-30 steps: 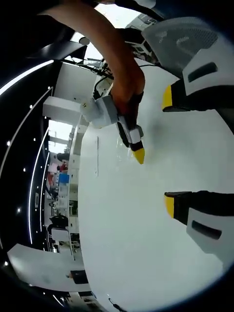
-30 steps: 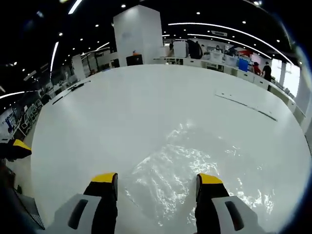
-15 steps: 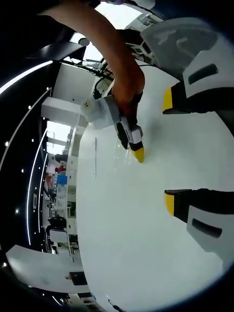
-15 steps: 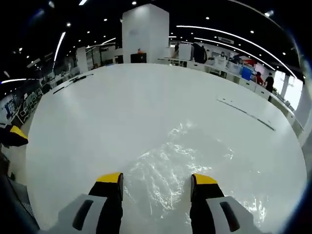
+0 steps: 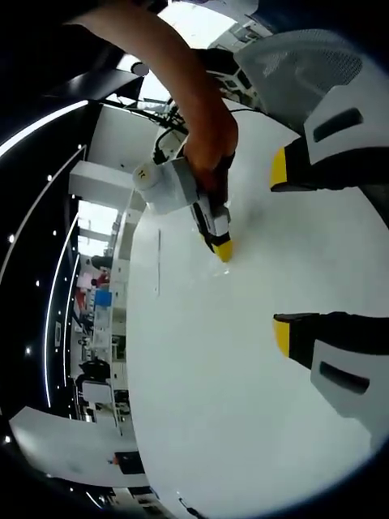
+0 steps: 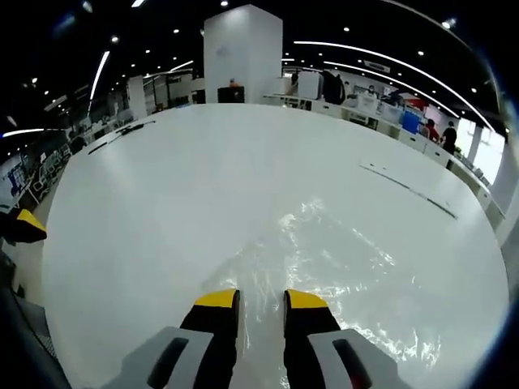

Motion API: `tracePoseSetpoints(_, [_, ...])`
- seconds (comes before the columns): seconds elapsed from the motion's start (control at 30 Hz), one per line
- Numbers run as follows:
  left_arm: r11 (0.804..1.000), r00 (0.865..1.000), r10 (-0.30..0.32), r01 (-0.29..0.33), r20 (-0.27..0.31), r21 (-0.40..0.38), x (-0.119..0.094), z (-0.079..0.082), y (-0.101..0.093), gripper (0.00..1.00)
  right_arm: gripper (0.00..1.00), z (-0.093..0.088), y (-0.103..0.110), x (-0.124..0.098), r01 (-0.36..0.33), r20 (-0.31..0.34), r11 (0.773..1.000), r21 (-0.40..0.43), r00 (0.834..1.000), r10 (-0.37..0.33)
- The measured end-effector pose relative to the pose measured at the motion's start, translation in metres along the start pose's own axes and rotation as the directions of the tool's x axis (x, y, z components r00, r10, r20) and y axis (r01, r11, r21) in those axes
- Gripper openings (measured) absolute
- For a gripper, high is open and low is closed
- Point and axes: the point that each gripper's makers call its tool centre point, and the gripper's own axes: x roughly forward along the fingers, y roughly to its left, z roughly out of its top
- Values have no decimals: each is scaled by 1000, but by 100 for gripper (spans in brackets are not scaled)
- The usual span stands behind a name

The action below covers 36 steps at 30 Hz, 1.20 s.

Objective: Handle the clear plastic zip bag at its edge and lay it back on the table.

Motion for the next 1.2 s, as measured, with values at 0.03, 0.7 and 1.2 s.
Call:
tracePoseSetpoints(0.03, [1000,1000,-1,1,-1,1,0,0,-1,58,16,0,0,-1,1,-1,1000,-5,1000,-1])
tracePoseSetpoints(0.7, [1000,1000,0,0,-11,6,1,-2,0,56,0,-8,1,-6,-31,-32,997,-64,999,29])
tracePoseSetpoints(1.2, [1000,1000,14,-14,-24,12,2,-4,3,54,0,-1,17,-40,-91,-16,967,-237,996,90])
